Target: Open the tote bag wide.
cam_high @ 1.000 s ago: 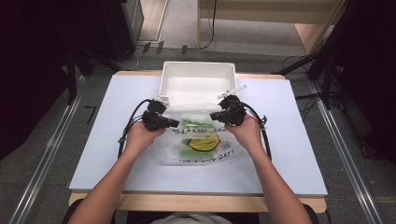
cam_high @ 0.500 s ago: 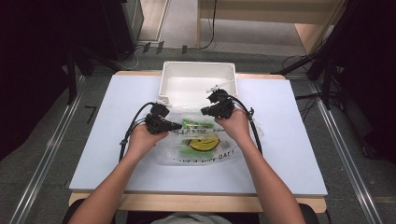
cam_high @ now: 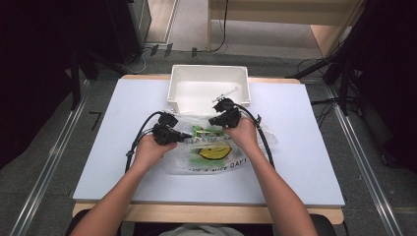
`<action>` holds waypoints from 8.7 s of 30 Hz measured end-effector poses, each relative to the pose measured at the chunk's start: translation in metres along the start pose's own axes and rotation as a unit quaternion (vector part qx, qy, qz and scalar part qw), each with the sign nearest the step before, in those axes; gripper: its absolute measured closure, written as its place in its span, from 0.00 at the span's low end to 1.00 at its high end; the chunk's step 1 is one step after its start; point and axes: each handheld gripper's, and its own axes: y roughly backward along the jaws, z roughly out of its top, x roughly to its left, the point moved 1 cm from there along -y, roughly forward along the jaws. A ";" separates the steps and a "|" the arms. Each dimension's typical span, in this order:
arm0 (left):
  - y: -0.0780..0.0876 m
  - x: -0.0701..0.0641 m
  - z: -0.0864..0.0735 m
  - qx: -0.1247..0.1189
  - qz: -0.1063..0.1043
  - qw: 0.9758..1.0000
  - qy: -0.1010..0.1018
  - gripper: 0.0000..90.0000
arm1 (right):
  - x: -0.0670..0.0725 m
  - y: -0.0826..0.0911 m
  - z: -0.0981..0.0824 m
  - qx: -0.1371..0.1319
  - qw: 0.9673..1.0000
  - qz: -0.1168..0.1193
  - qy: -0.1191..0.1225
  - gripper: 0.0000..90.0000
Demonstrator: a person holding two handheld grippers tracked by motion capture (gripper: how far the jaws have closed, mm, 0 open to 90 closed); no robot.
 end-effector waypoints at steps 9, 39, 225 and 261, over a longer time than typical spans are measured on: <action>0.004 -0.008 -0.010 0.000 -0.013 1.000 -0.008 1.00 | -0.009 -0.013 -0.001 0.000 1.000 -0.007 -0.015 1.00; 0.012 -0.029 -0.059 0.027 -0.069 0.996 -0.043 1.00 | -0.011 -0.024 -0.006 -0.010 0.999 -0.040 -0.004 1.00; -0.074 0.027 0.077 0.013 0.033 0.999 -0.022 1.00 | 0.092 0.065 -0.163 0.010 0.998 0.062 0.020 1.00; -0.007 -0.012 0.075 -0.006 -0.004 0.999 -0.052 0.66 | 0.083 0.092 -0.116 -0.056 0.997 0.034 0.030 0.75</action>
